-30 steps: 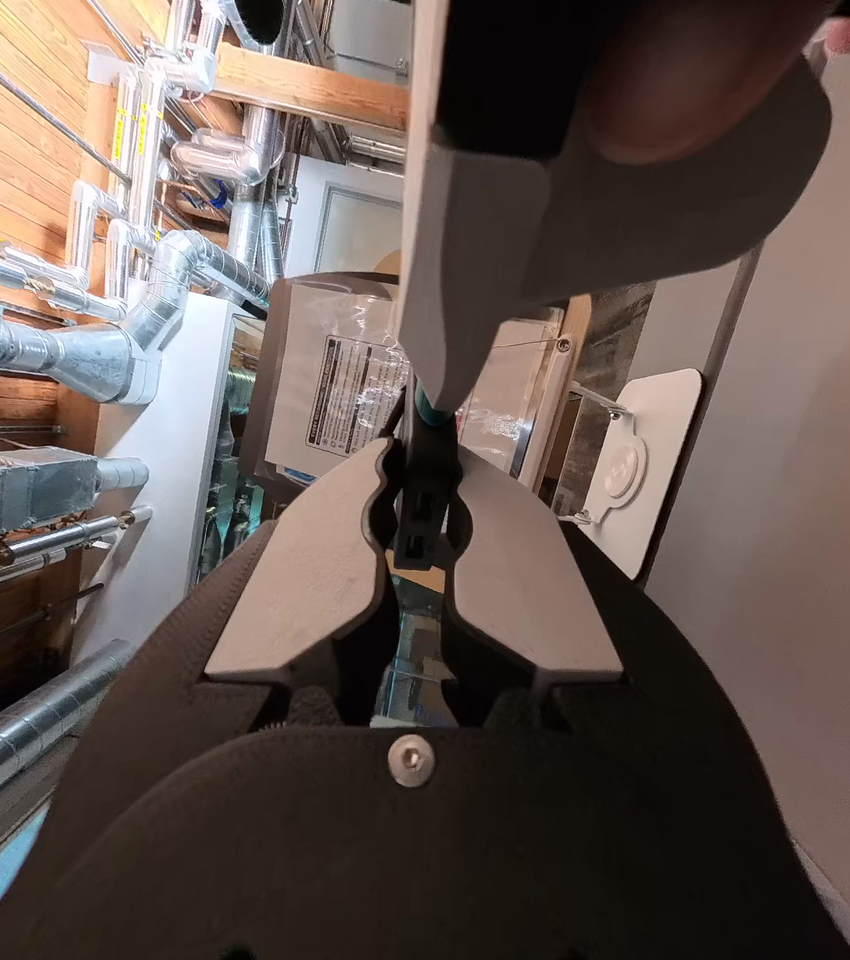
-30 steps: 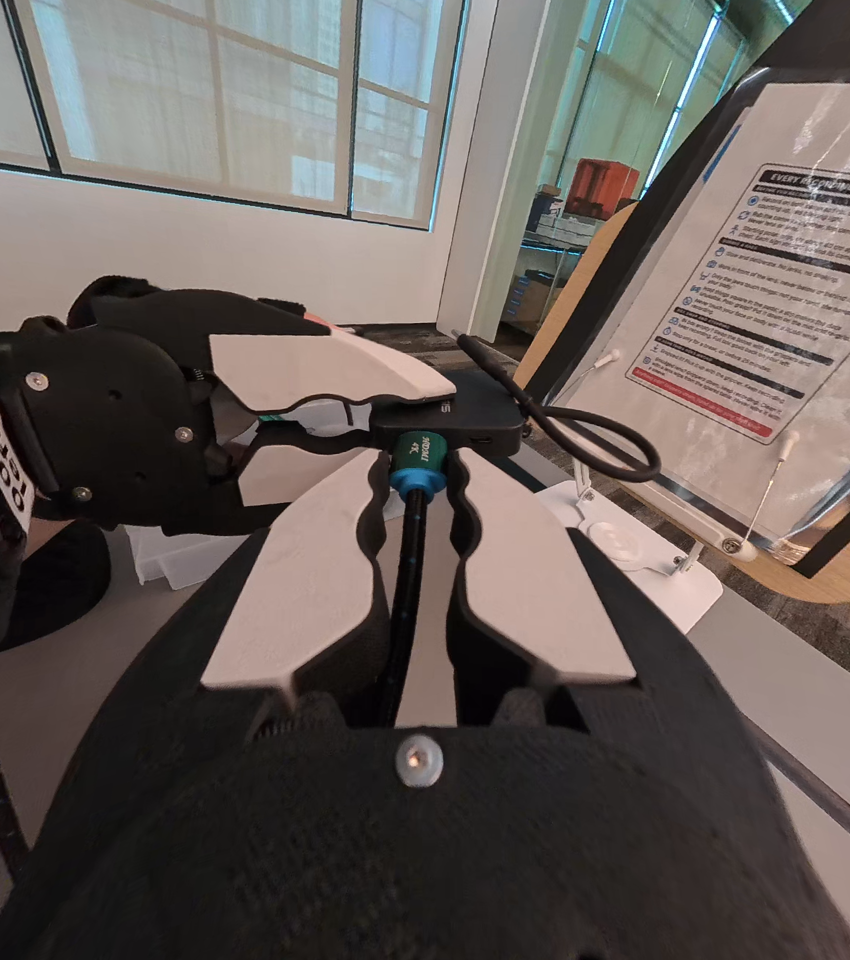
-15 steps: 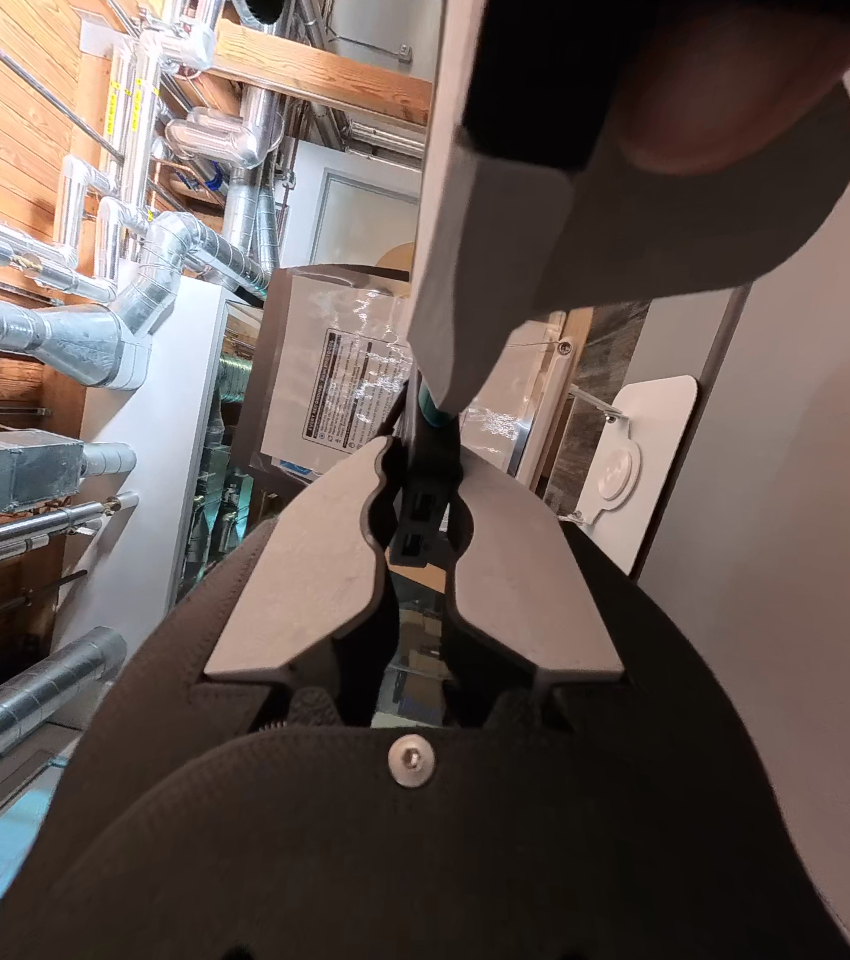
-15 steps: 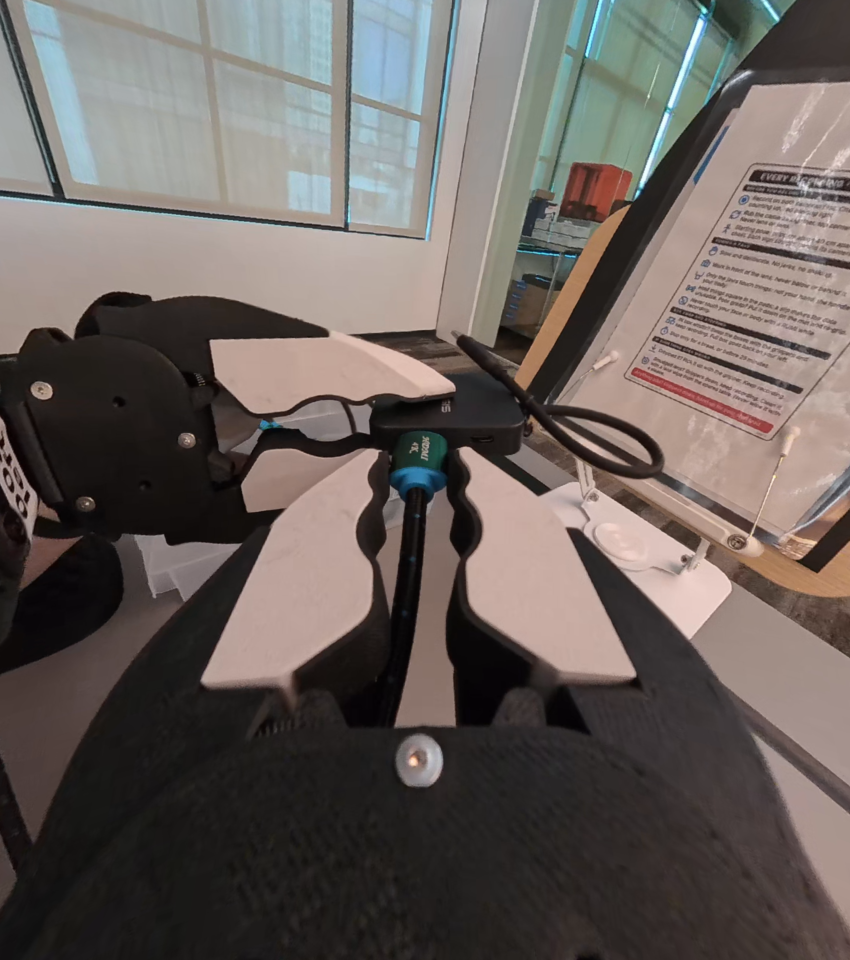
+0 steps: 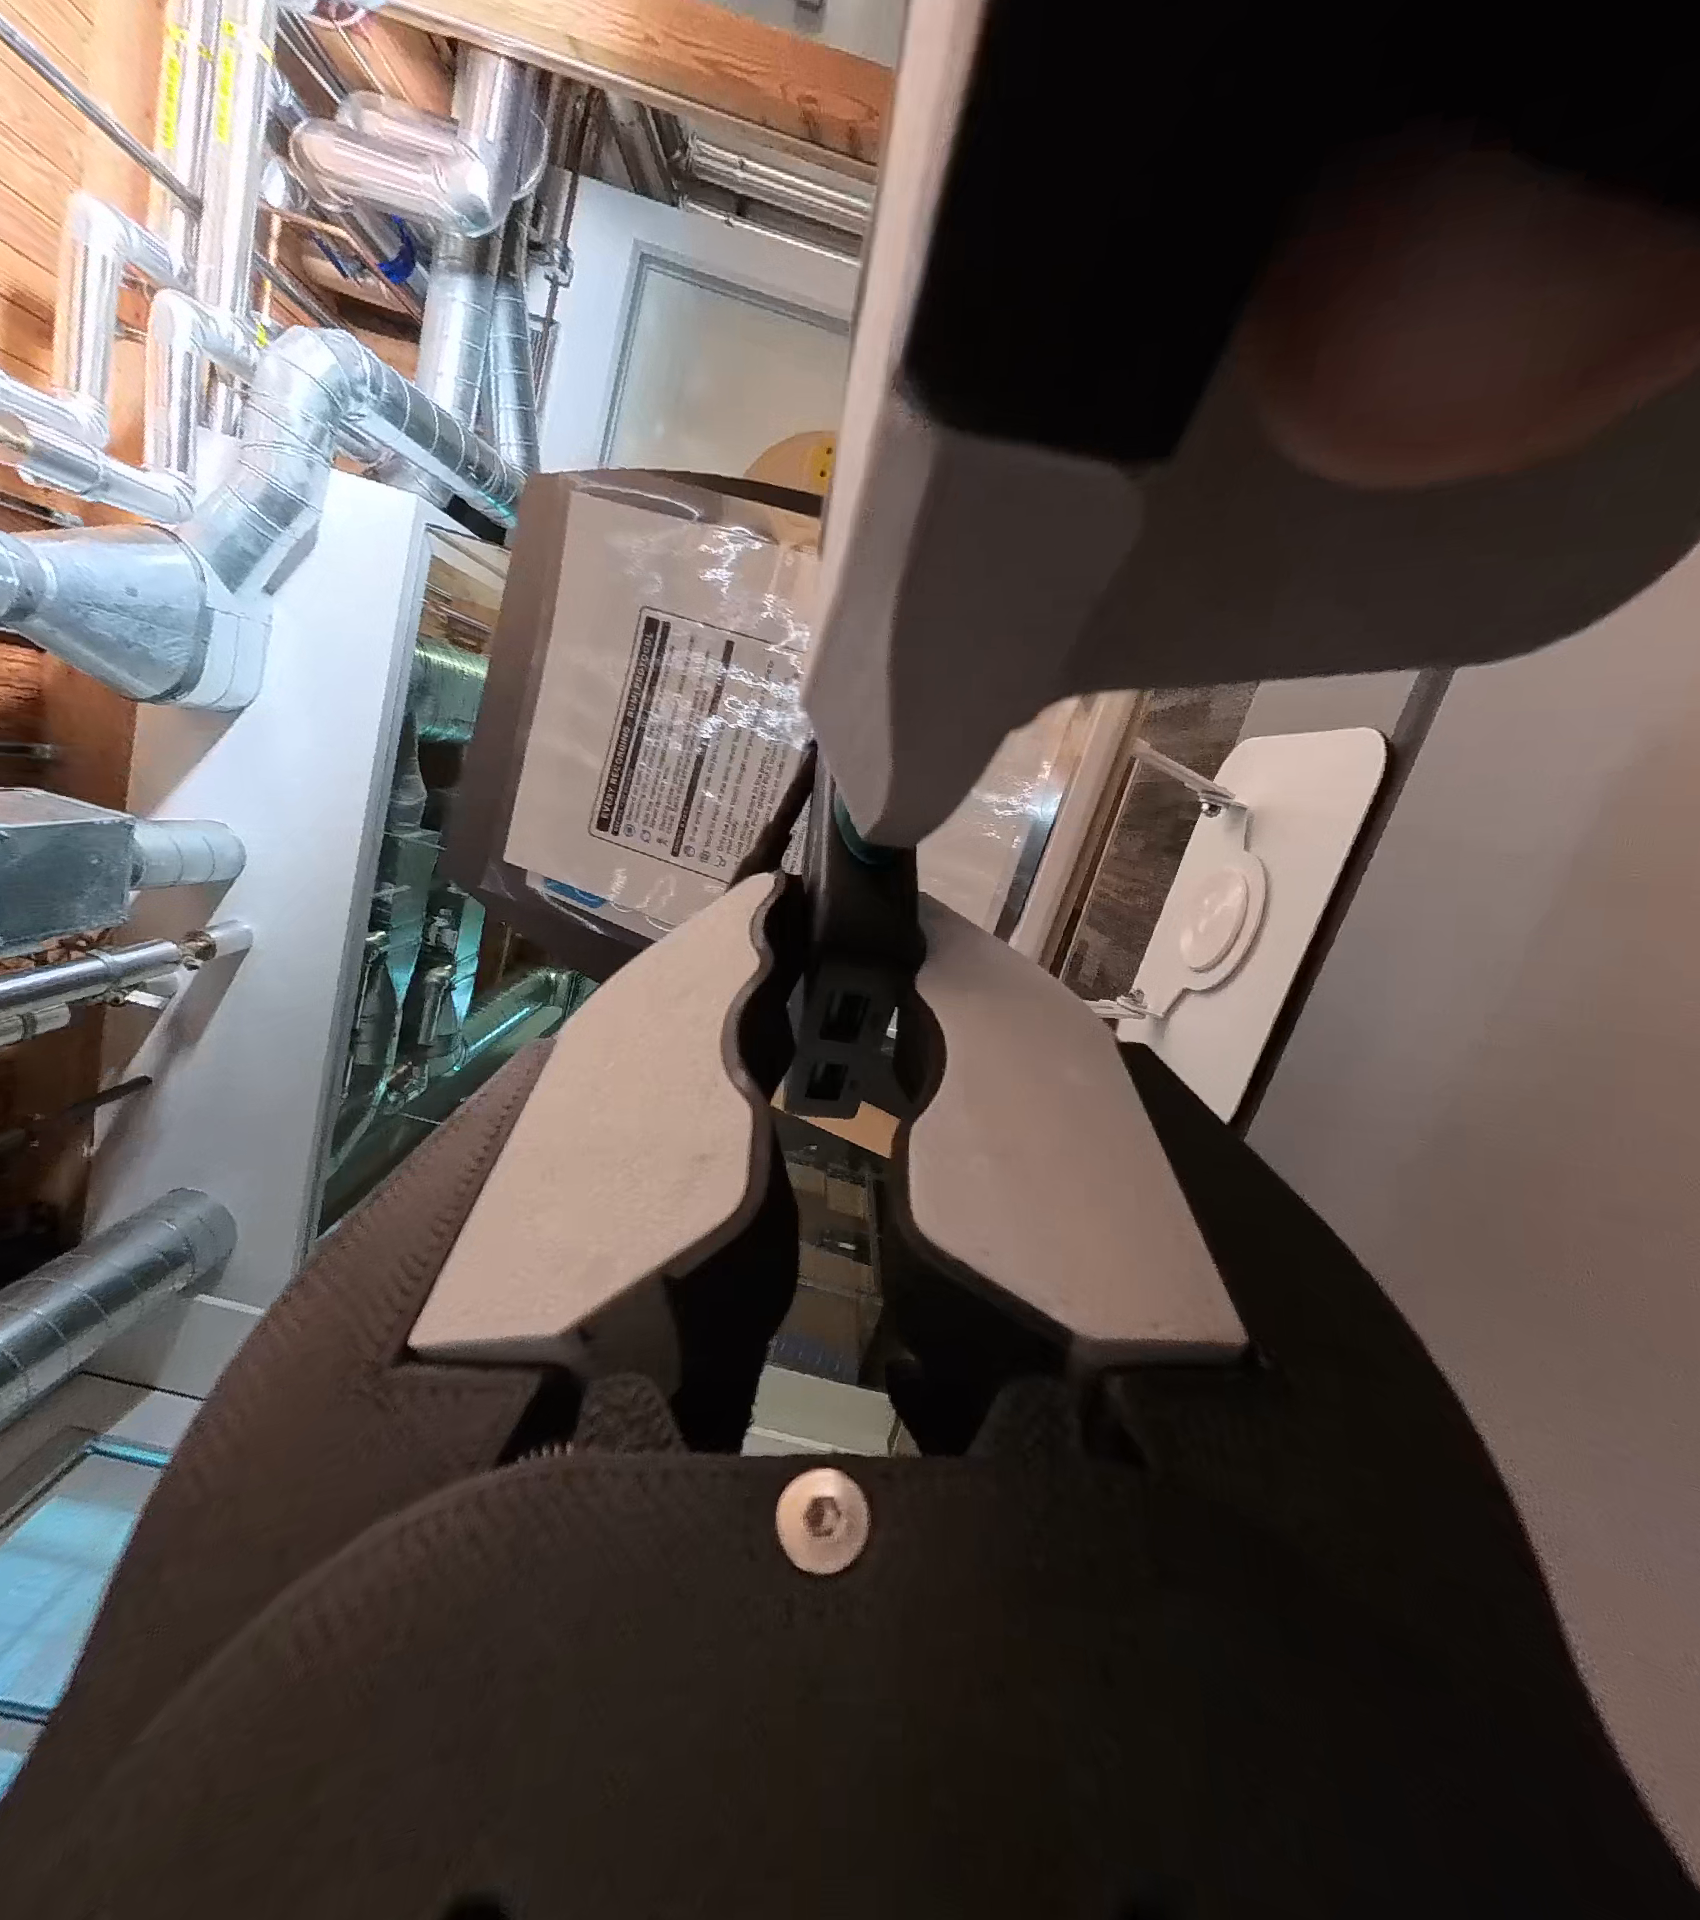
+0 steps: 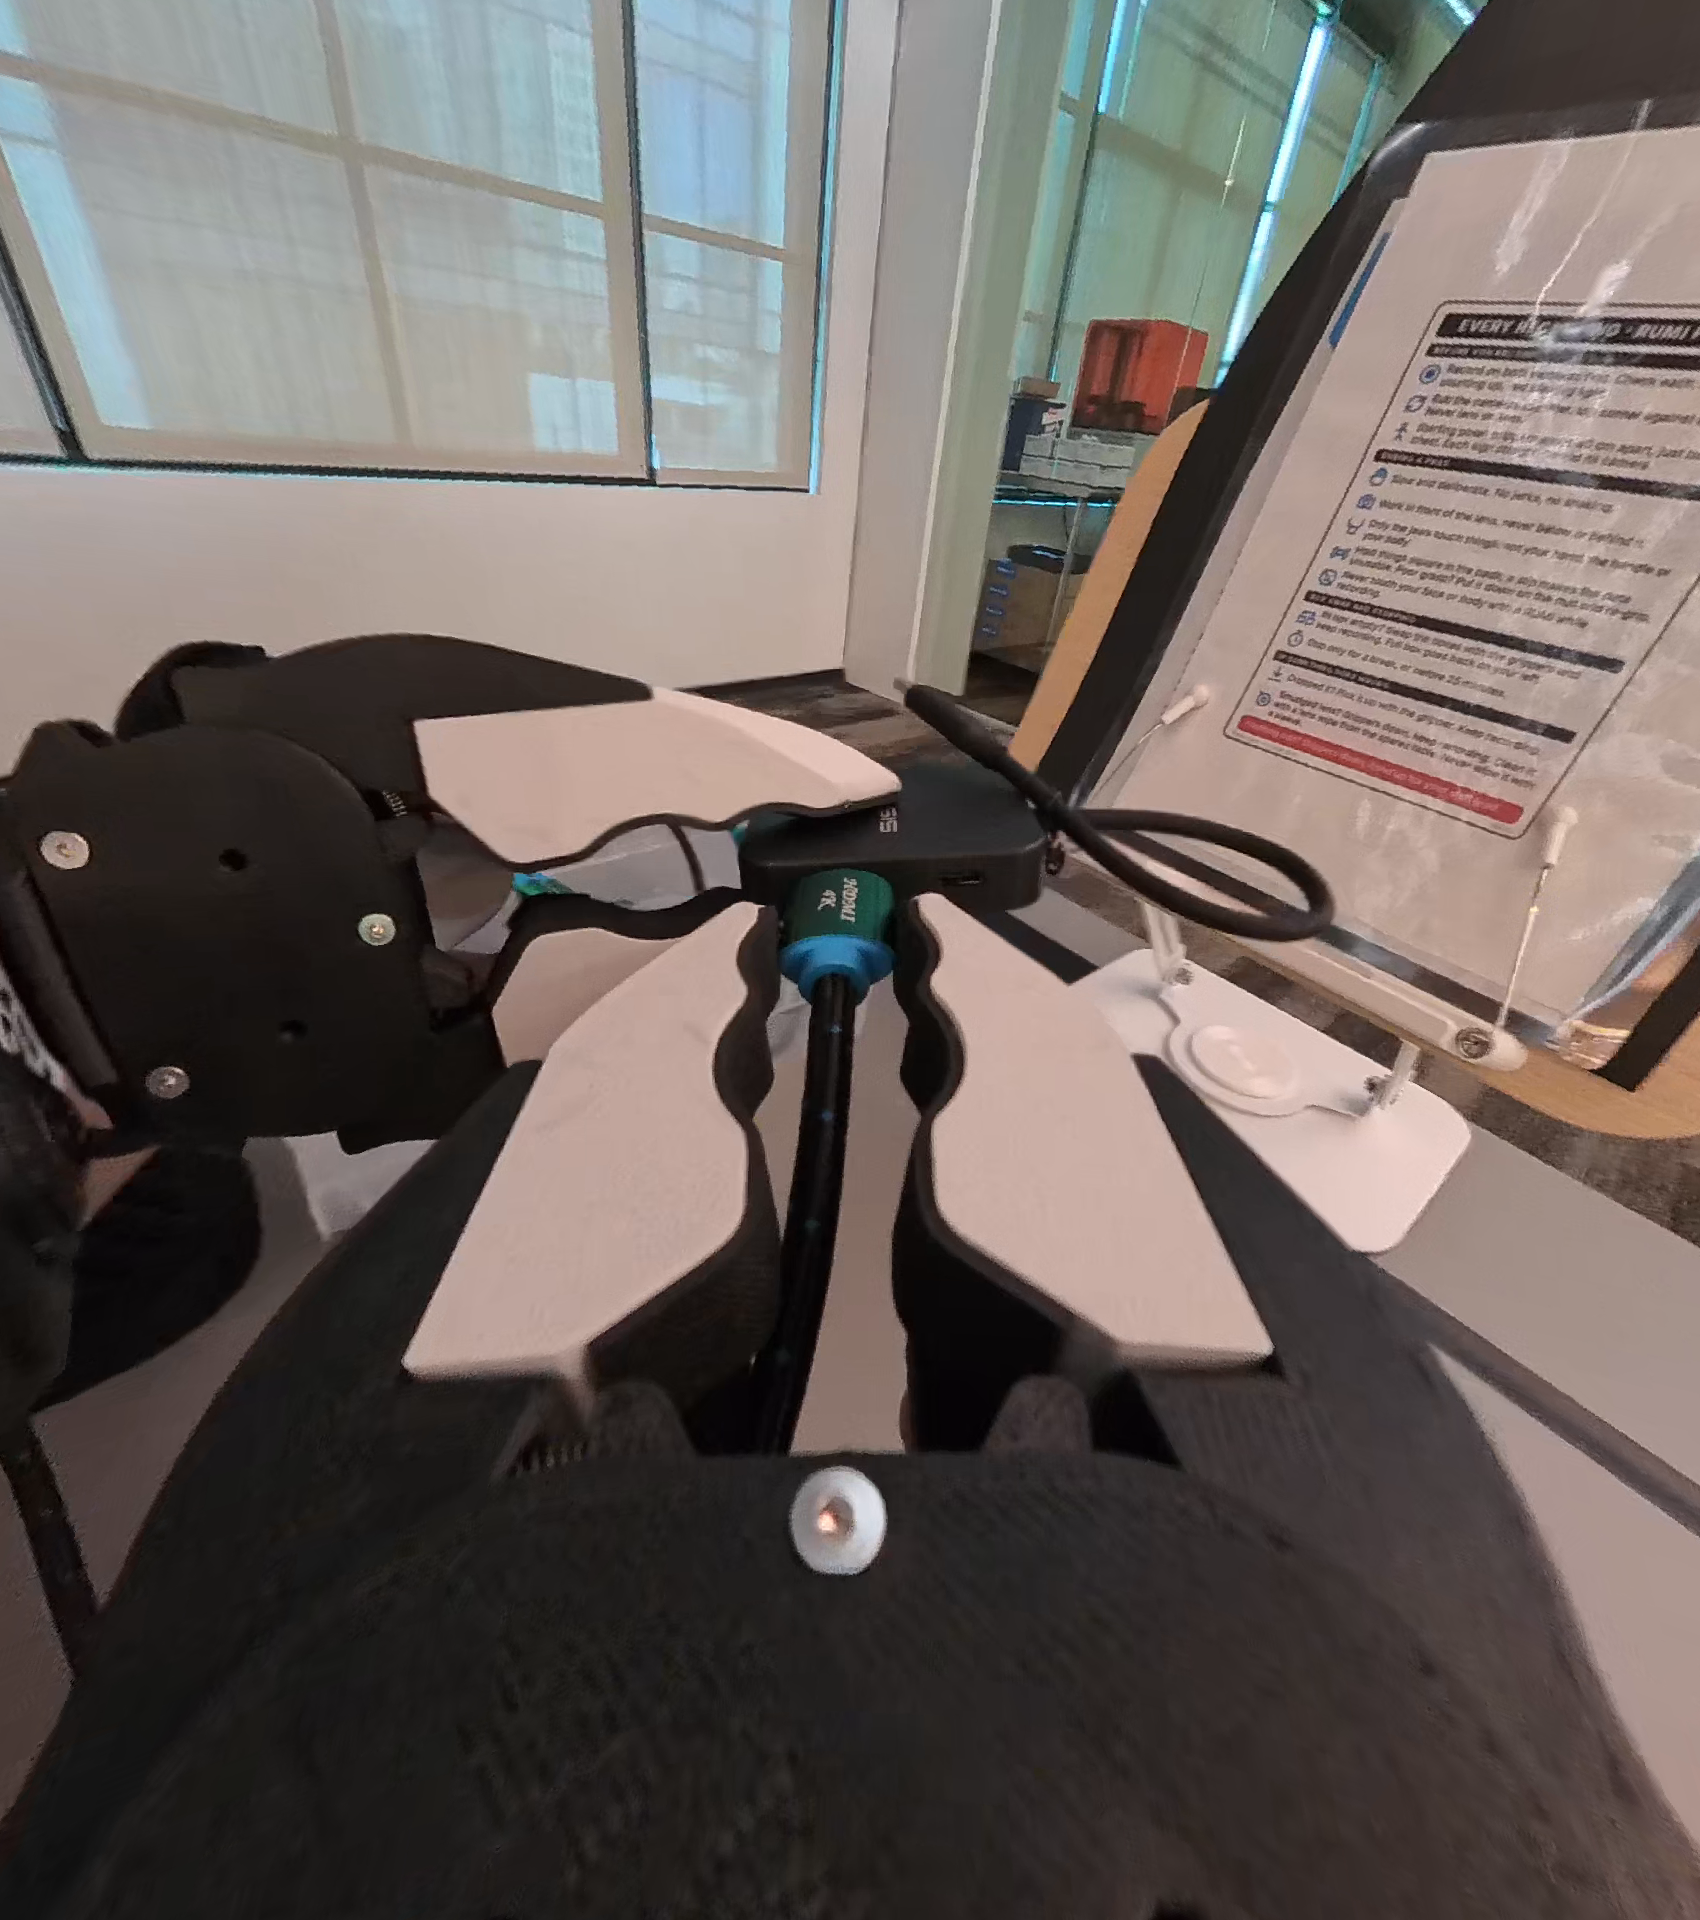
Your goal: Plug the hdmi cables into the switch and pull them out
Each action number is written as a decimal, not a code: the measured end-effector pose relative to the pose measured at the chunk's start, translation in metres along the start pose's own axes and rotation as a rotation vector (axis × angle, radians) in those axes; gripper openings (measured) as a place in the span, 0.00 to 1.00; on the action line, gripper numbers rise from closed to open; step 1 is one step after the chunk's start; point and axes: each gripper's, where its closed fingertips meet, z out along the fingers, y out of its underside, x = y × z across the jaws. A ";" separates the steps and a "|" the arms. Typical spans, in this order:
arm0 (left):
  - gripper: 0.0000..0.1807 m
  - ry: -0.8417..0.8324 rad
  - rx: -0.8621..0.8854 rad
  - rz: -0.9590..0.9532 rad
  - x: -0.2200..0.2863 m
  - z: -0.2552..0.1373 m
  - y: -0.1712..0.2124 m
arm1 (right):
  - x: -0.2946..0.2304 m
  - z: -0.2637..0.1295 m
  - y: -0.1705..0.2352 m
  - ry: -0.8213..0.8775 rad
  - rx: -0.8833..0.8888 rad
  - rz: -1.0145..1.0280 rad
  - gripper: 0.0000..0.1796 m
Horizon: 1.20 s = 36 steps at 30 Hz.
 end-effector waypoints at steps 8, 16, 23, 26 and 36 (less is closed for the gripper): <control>0.09 -0.017 -0.005 0.009 -0.005 -0.003 -0.002 | -0.001 -0.002 -0.004 -0.140 0.033 0.104 0.13; 0.08 -0.088 -0.029 0.095 -0.012 -0.008 -0.005 | -0.006 -0.004 -0.009 -0.041 0.028 -0.016 0.12; 0.08 -0.099 0.013 0.130 -0.007 -0.007 -0.007 | -0.005 -0.006 -0.003 -0.142 -0.012 0.020 0.12; 0.08 -0.084 -0.003 0.091 -0.008 -0.005 -0.003 | -0.004 -0.003 -0.004 -0.123 0.032 0.076 0.12; 0.09 -0.006 -0.041 0.050 0.000 0.000 0.009 | -0.003 0.006 0.003 -0.044 0.077 0.166 0.12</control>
